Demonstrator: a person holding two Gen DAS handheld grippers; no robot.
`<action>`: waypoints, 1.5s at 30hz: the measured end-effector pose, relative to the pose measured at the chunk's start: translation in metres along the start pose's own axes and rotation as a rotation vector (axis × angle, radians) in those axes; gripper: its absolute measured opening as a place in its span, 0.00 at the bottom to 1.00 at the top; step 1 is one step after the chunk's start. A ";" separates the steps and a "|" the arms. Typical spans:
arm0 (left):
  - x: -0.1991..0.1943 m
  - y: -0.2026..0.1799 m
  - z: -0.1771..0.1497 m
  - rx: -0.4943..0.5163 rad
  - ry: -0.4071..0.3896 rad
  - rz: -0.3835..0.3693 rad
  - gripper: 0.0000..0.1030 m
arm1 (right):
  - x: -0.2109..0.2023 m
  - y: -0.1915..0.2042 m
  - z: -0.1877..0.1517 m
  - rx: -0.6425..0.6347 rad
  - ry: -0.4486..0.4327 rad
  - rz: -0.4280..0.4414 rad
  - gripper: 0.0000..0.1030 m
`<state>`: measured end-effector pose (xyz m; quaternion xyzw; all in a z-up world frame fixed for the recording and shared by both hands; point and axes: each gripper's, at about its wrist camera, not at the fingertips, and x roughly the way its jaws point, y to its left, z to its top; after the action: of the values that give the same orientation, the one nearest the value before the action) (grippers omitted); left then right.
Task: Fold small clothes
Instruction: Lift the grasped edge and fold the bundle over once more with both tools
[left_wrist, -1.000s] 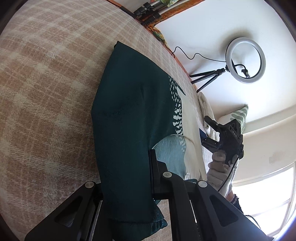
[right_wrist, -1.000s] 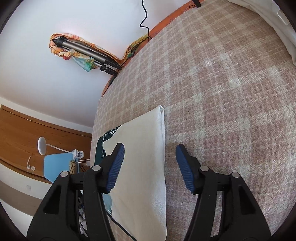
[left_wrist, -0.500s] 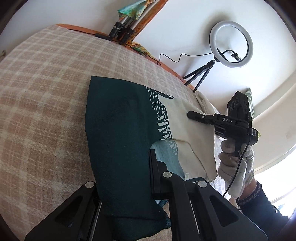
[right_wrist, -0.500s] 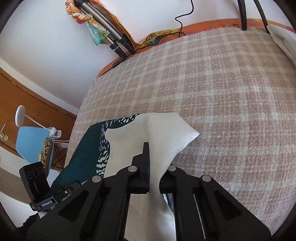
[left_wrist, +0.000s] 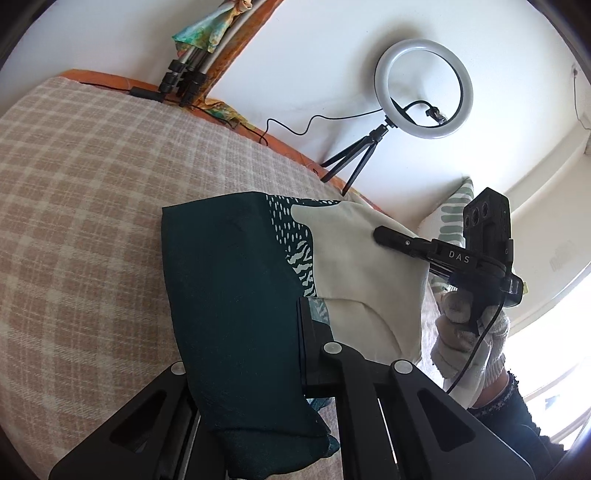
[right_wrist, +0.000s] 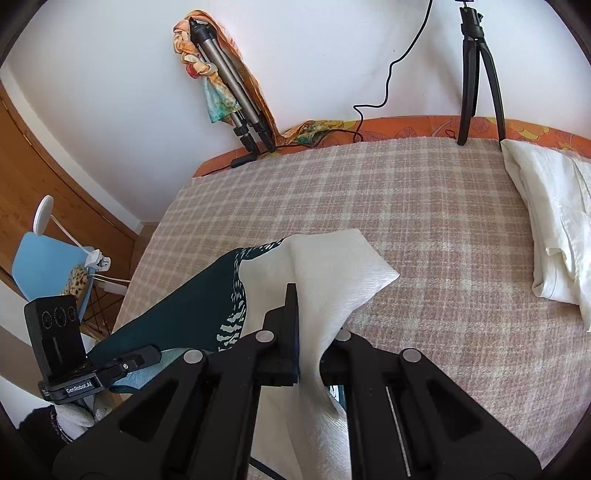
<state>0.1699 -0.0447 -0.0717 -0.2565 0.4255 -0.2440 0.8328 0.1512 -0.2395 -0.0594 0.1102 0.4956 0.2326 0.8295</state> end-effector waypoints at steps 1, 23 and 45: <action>0.005 -0.005 0.003 0.007 0.000 -0.007 0.03 | -0.006 -0.005 0.004 -0.003 -0.006 -0.009 0.04; 0.183 -0.173 0.096 0.254 -0.022 -0.167 0.03 | -0.135 -0.191 0.101 0.046 -0.237 -0.220 0.04; 0.303 -0.221 0.028 0.362 0.187 -0.125 0.10 | -0.128 -0.373 0.098 0.143 -0.087 -0.387 0.25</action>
<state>0.3088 -0.3936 -0.0947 -0.1049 0.4333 -0.3905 0.8055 0.2886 -0.6216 -0.0670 0.0813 0.4865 0.0284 0.8694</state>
